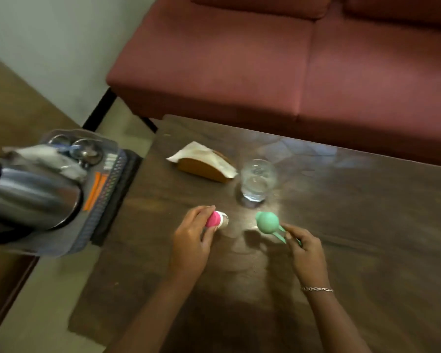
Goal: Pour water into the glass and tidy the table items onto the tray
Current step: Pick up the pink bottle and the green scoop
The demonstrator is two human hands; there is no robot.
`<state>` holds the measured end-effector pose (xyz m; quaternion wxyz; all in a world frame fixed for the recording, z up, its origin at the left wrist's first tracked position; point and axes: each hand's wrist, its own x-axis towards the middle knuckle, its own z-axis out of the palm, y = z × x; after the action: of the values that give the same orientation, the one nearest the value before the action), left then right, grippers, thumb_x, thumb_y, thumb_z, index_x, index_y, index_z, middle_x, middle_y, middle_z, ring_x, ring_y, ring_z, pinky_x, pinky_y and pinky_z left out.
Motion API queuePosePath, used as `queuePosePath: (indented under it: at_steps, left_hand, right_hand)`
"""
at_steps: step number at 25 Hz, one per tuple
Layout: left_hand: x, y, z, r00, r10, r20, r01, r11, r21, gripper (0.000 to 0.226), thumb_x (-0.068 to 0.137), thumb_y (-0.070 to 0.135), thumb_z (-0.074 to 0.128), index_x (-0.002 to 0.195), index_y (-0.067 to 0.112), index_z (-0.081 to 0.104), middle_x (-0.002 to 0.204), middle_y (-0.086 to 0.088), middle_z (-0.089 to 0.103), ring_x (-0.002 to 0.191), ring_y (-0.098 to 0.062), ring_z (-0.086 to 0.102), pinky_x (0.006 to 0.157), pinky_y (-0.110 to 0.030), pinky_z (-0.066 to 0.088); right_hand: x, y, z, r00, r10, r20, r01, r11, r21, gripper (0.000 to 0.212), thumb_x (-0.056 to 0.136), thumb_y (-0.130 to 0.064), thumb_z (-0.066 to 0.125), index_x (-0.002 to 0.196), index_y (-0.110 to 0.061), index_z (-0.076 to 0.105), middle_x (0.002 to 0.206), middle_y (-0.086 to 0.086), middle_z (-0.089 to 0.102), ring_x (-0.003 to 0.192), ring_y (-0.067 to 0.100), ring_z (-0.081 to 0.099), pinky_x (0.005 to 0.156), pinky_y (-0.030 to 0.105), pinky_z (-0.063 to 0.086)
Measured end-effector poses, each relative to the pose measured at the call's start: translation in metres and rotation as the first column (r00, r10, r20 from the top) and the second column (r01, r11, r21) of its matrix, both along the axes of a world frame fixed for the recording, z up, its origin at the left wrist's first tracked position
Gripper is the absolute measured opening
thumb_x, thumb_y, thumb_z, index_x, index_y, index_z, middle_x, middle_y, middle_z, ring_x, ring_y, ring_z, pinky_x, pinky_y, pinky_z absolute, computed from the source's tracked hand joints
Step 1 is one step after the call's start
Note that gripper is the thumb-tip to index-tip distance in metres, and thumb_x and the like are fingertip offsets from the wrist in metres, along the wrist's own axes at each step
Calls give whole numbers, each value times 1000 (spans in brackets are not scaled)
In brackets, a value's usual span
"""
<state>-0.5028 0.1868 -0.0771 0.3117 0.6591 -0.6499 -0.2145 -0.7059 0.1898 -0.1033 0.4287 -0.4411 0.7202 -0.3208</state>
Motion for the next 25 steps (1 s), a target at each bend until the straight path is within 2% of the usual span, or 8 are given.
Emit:
queuePosePath:
  at_steps: [2, 4, 8, 13, 15, 18, 20, 25]
  left_hand:
    - [34, -6, 10, 998, 66, 0, -66, 997, -35, 35, 71, -14, 67, 105, -4, 66, 103, -17, 66, 94, -19, 61, 87, -16, 40]
    - [90, -3, 17, 976, 218, 1, -217, 974, -58, 33, 75, -11, 66, 107, -4, 65, 105, -17, 65, 96, -19, 59, 89, -19, 40]
    - [204, 6, 24, 860, 509, 29, -500, 854, -145, 31, 75, -12, 64, 105, -5, 62, 104, -18, 65, 97, -19, 58, 88, -23, 39]
    - [302, 19, -3, 825, 538, 174, -550, 835, 24, 31, 76, -11, 62, 105, -3, 63, 106, -19, 65, 101, -34, 60, 86, -33, 42]
    - [324, 22, -21, 839, 501, 212, -529, 843, 99, 28, 80, -7, 59, 107, -2, 63, 109, -18, 64, 104, -33, 59, 87, -34, 42]
    - [345, 18, -46, 847, 464, 259, -516, 836, 188, 29, 82, -3, 58, 111, 1, 62, 114, -15, 64, 108, -32, 56, 91, -37, 41]
    - [352, 12, -58, 850, 452, 271, -513, 827, 229, 31, 83, -2, 56, 113, 2, 61, 116, -14, 63, 109, -31, 55, 92, -37, 40]
    - [362, 11, -79, 869, 415, 268, -485, 819, 306, 25, 87, 1, 53, 110, 3, 61, 115, -14, 60, 106, -32, 53, 88, -41, 44]
  right_hand:
    - [39, -18, 8, 993, 53, 101, -55, 998, 11, 17, 80, 5, 62, 93, -1, 71, 85, 9, 66, 61, 6, 54, 56, 13, 40]
    - [100, -38, 12, 969, 142, 204, -156, 986, 54, 10, 76, 3, 67, 82, -5, 71, 75, 10, 66, 45, 5, 51, 44, 12, 41]
    - [212, -69, 25, 911, 305, 279, -342, 935, 93, 20, 80, 8, 60, 78, -10, 67, 80, 11, 65, 56, 7, 60, 45, 9, 47]
    - [323, -101, 34, 807, 591, 14, -591, 807, -12, 16, 77, 2, 65, 77, -14, 69, 77, 9, 68, 67, 18, 62, 65, 25, 52]
    - [366, -112, 30, 719, 686, -108, -692, 721, -30, 15, 80, 1, 62, 85, -10, 71, 80, 9, 69, 70, 18, 64, 69, 21, 53]
    - [421, -126, 14, 531, 797, -289, -819, 570, 67, 26, 81, 5, 55, 93, -10, 71, 95, 13, 69, 91, 29, 63, 83, 39, 51]
    - [442, -134, 1, 434, 839, -326, -857, 497, 137, 29, 80, 9, 50, 90, -8, 71, 98, 16, 69, 94, 32, 61, 85, 41, 50]
    - [475, -139, -34, 353, 893, -278, -871, 423, 251, 23, 77, 13, 53, 82, -1, 69, 92, 23, 69, 90, 38, 63, 82, 48, 52]
